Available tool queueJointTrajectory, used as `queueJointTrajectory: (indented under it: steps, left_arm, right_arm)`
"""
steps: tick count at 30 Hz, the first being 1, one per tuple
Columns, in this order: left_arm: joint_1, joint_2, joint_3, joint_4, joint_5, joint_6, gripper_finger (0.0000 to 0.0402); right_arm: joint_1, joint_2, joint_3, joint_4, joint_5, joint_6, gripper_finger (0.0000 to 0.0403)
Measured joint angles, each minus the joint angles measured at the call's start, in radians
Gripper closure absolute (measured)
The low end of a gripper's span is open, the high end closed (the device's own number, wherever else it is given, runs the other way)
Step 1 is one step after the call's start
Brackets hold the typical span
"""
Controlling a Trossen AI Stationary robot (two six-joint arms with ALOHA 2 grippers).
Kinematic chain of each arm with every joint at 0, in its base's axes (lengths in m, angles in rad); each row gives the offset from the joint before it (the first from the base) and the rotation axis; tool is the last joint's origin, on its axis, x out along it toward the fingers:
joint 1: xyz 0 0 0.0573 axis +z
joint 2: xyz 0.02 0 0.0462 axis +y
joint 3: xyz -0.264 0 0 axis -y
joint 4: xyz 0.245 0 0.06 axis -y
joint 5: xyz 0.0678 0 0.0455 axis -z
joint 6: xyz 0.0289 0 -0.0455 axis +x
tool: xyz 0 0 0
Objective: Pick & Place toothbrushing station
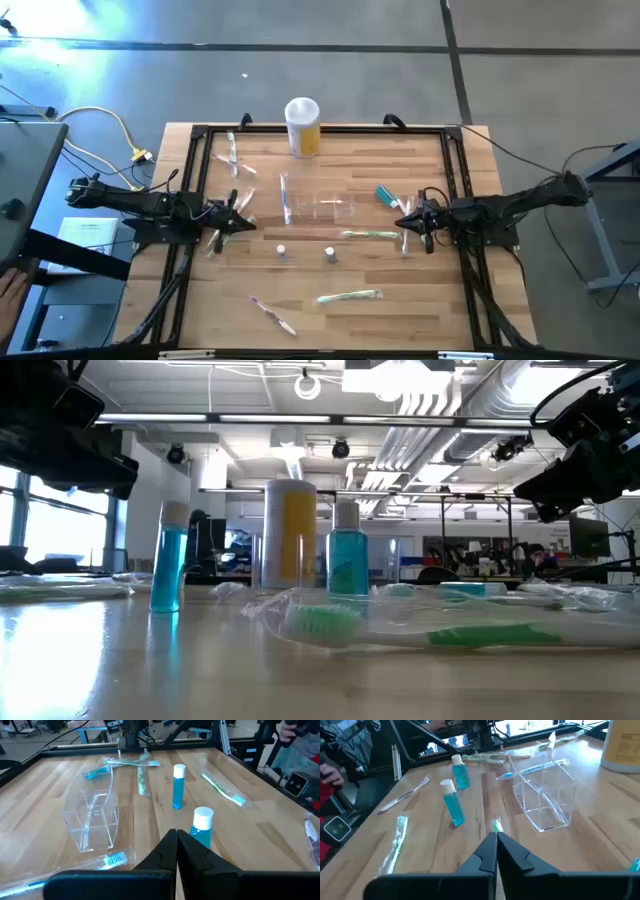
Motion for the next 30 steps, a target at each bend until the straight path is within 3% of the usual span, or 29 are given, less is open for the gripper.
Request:
queueJointTrajectory:
  steps: [9, 18, 30]
  left_arm:
    - [0.000, 0.000, 0.000, -0.001, 0.002, -0.115, 0.0402]
    - [0.000, 0.000, 0.000, 0.002, 0.002, -0.120, 0.0402]
    - [0.000, 0.000, 0.000, 0.005, -0.013, 0.044, 0.0402]
  right_arm:
    - [0.000, 0.000, 0.000, 0.004, -0.005, -0.049, 0.0401]
    - [0.000, 0.000, 0.000, 0.007, -0.005, 0.012, 0.0401]
    - [0.000, 0.007, 0.000, -0.003, -0.005, 0.145, 0.0401]
